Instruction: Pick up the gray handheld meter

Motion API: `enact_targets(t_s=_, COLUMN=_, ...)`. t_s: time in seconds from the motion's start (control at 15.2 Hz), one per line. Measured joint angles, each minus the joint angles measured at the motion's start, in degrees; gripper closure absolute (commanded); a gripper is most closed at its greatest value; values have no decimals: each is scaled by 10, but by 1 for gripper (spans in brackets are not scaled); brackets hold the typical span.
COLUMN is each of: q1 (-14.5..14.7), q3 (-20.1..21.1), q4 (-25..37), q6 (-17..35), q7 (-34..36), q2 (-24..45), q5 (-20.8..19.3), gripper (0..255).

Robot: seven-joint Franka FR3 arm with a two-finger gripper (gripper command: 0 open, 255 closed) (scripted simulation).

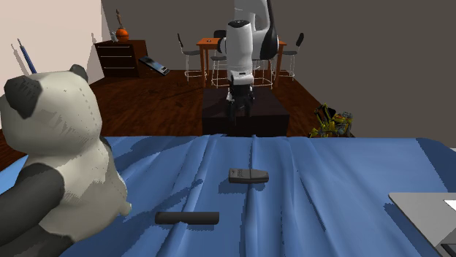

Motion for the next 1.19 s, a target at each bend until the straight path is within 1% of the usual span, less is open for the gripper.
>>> enact_targets(t_s=0.13, q1=-10, q3=9, q4=47, q6=3, q7=-43, q2=51, q5=14, gripper=0)
enact_targets(t_s=0.2, q1=-12, q3=16, q4=58, q6=12, q7=-59, q2=72, q5=19, gripper=0)
enact_targets(t_s=0.46, q1=-31, q3=41, q4=135, q6=26, q7=-126, q2=161, q5=31, gripper=0)
enact_targets(t_s=0.53, q1=-35, q3=48, q4=163, q6=28, q7=-140, q2=190, q5=33, gripper=0)
enact_targets(t_s=0.66, q1=-43, q3=58, q4=203, q6=28, q7=-168, q2=229, q5=31, gripper=0)
enact_targets(t_s=0.86, q1=-49, q3=75, q4=279, q6=26, q7=-200, q2=300, q5=24, gripper=0)
enact_targets(t_s=0.92, q1=-51, q3=78, q4=294, q6=24, q7=-207, q2=312, q5=22, gripper=0)
enact_targets(t_s=1.19, q1=-55, q3=83, q4=318, q6=33, q7=-216, q2=344, q5=22, gripper=0)
